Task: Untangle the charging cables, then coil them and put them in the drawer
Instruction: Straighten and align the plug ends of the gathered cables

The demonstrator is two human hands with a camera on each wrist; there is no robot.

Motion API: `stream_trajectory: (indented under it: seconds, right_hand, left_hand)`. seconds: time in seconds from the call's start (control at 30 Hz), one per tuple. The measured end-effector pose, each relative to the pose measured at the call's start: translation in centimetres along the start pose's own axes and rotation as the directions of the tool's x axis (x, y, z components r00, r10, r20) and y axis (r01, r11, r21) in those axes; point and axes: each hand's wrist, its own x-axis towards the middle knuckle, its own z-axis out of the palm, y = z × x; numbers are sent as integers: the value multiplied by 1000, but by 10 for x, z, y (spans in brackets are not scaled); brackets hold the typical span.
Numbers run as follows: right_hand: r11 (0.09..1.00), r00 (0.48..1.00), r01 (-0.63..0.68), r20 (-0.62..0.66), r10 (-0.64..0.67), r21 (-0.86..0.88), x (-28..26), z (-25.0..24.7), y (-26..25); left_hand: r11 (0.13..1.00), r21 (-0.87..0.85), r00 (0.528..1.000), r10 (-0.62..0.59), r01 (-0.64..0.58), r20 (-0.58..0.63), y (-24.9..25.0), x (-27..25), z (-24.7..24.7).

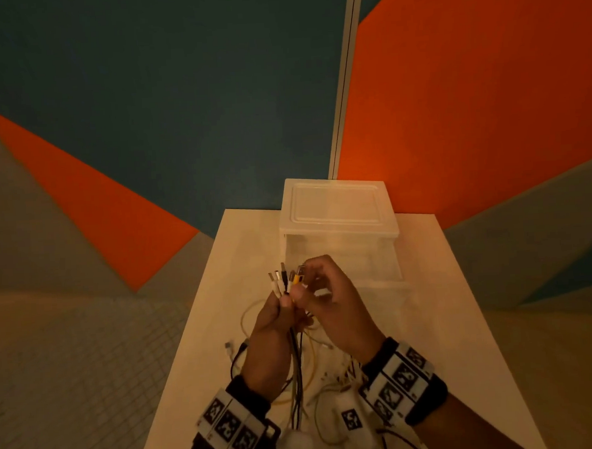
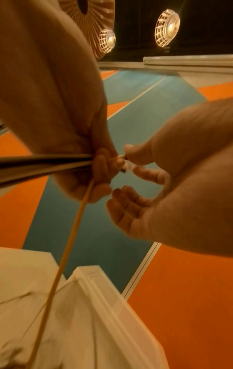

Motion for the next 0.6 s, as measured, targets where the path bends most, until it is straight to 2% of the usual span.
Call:
stream_trajectory:
  seconds: [0.03,0.1,0.17,0.27,0.33,0.4,0.47,0.5,0.6]
  right_hand:
    - [999,1000,-18,15,17,31,-4,2,8]
    - [1000,988,3,154,-4,8,-18,8,29]
    - [982,961,112,268,-67,-154,-35,9,55]
    - [947,935,98,354,18,-307,-48,1,90]
    - [893,932,42,339,126,-448,-46,-7,105]
    - [864,938,26,310,152,-503,-38,-14,122]
    - [814,889,-17,364,278,-581,-29,-20,141]
    - [762,866,-48,353,353,-646,-25,-25,148]
    - [719,834,-118,324,446,-685,-15,-41,164]
  left_hand:
    - [1000,-22,999,-11,10,-34,1,1,-1]
    - [996,-86,998,-11,5,-66,5,3,-5]
    - [989,-148,999,5,-12,-53,11,5,-12]
    - [977,-213,997,17,-32,-71,26,9,-30]
    - [970,-235,996,50,-65,-72,38,7,-43]
    - [968,-223,992,98,-115,-84,52,2,-52]
    - [961,-217,984,159,-172,-77,68,-5,-56]
    - [951,-232,979,191,-203,-71,78,-9,-57]
    - [902,-312,954,295,-298,-57,112,-18,-67]
